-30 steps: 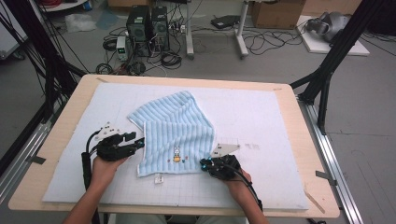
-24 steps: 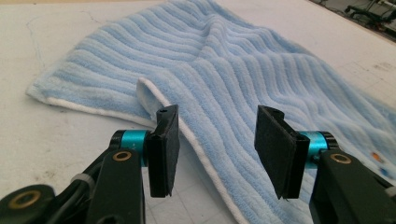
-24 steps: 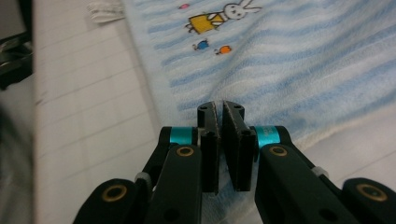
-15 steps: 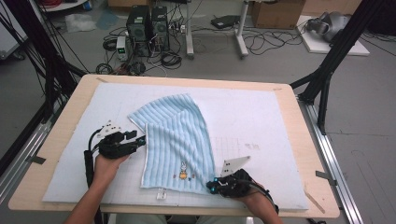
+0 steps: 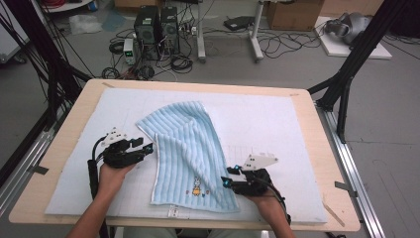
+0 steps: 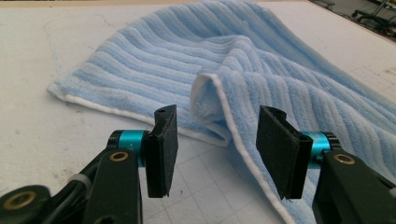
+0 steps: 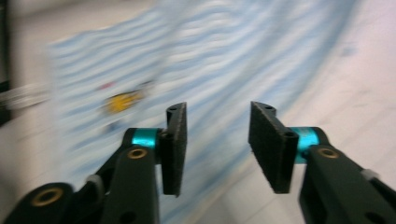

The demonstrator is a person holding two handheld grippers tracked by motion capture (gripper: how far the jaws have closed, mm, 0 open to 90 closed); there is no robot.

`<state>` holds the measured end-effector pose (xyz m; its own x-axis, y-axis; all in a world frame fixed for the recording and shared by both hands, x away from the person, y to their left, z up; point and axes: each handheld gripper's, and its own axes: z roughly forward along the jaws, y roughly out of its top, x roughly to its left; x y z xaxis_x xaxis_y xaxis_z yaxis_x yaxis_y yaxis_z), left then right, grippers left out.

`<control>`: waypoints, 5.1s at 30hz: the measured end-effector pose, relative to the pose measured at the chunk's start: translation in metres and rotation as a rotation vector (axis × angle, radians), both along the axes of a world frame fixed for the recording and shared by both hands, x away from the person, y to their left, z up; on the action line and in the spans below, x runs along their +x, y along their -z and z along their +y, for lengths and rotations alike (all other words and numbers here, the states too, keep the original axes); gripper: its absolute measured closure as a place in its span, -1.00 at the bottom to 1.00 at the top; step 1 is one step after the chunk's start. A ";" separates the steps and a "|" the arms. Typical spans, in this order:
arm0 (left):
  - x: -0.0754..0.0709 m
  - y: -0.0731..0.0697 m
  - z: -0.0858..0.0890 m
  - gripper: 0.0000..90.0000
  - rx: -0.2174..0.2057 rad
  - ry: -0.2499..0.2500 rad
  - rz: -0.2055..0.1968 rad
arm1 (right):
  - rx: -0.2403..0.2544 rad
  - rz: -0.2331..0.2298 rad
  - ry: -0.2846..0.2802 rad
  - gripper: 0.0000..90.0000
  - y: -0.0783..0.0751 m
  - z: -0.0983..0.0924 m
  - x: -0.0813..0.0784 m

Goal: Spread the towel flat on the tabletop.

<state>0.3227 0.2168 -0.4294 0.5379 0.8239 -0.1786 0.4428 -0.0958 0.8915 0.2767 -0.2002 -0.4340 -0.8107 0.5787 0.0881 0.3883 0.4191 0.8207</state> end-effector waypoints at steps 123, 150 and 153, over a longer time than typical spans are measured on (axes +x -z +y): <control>0.084 0.000 -0.028 0.13 -0.045 0.015 0.062 | 0.022 -0.005 0.287 0.27 -0.014 -0.036 0.129; 0.176 0.014 -0.100 0.96 0.364 -0.039 0.069 | 0.061 0.005 0.193 0.20 -0.010 -0.052 0.080; 0.182 0.011 -0.086 0.96 0.279 -0.163 0.071 | 0.057 0.000 0.200 0.20 -0.010 -0.051 0.080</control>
<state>0.5045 0.1306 -0.4404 0.3891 0.9206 0.0343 0.5323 -0.2551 0.8072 0.3566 -0.2515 -0.4241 -0.6803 0.7222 0.1250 0.4589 0.2868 0.8409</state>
